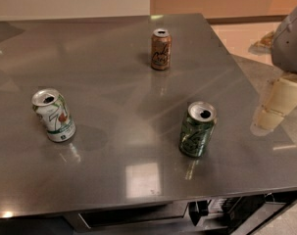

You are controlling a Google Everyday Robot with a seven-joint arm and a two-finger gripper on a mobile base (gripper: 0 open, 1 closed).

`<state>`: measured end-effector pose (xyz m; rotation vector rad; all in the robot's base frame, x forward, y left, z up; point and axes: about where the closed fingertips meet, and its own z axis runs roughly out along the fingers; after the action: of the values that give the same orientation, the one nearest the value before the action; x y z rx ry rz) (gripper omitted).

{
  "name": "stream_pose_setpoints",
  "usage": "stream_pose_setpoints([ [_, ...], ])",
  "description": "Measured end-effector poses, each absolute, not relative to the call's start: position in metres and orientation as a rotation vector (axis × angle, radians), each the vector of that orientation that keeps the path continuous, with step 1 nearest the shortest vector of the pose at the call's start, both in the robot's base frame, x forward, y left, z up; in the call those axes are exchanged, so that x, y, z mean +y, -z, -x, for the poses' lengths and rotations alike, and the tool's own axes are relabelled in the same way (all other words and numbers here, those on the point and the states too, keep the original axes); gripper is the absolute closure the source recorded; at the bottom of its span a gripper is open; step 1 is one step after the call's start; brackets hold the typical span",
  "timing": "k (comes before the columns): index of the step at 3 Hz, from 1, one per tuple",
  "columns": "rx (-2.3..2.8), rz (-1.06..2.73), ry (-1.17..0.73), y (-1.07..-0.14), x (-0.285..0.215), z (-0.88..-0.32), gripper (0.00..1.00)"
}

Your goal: Move green can near orange can

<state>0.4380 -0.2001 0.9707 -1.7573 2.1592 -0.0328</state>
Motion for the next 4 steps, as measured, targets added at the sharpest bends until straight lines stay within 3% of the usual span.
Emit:
stream_pose_setpoints([
  [2,1.994,1.85,-0.229,-0.935,-0.144,-0.435,0.0],
  [4,1.936,1.902,-0.359,-0.901,-0.111,-0.437,0.0],
])
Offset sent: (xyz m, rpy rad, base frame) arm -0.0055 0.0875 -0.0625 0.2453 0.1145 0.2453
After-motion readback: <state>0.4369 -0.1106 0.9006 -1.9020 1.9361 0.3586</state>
